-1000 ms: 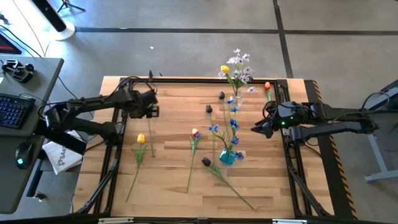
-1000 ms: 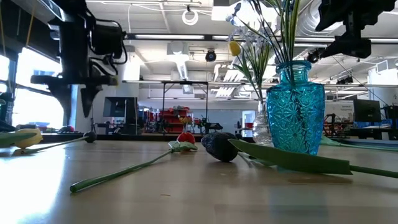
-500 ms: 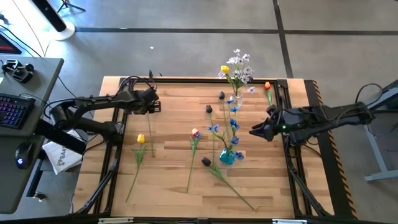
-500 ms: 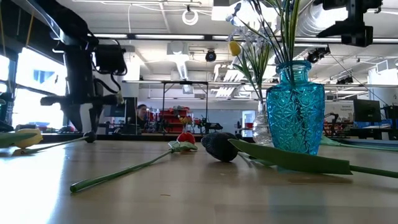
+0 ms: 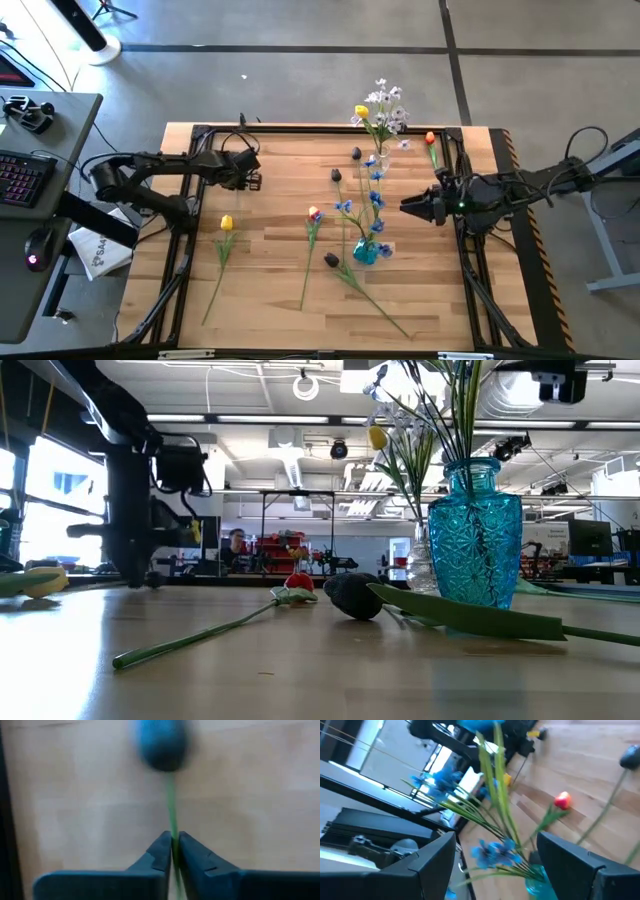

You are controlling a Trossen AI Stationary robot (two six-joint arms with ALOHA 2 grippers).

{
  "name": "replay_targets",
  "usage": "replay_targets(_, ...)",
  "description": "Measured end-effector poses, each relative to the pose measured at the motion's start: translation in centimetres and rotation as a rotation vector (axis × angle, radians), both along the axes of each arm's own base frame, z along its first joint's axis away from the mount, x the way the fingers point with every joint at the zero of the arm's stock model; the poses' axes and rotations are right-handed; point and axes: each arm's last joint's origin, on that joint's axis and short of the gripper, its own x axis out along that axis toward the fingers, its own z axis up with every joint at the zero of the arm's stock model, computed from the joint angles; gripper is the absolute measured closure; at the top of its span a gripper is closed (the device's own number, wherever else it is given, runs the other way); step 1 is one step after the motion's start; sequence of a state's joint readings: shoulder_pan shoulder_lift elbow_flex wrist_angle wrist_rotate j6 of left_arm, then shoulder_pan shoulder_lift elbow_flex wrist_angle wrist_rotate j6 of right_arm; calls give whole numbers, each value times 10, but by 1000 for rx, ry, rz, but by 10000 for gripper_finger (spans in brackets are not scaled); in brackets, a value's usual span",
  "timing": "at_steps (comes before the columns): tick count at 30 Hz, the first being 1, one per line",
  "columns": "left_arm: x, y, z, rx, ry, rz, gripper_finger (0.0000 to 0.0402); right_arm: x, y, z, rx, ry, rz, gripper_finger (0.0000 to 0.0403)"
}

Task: Sort flowers into vase by color
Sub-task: Put the black flower into the blue vase

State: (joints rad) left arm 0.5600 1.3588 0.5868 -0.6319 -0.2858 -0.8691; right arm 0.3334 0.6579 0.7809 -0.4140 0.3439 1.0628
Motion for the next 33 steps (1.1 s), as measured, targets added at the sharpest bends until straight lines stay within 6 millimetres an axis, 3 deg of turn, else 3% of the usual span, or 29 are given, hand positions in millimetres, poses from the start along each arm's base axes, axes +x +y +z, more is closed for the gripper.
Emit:
replay_targets(6, 12, -15, 44, 190, -116, -166, 397, -4, -2, 36, -87, -93, -30, 128)
replay_targets(14, 33, -53, 136, 504, -499, -532, 400, 7, 1, 85, -258, -157, -26, 128)
replay_targets(20, 54, -86, 207, 777, -801, -774, 401, 39, 11, 110, -387, -141, 42, 128)
replay_targets(24, 70, -102, 244, 904, -882, -847, 401, 63, 14, 126, -462, -125, 59, 128)
replay_targets(33, 110, -129, 299, 1033, -912, -1016, 401, 127, 20, 162, -674, -129, 109, 129)
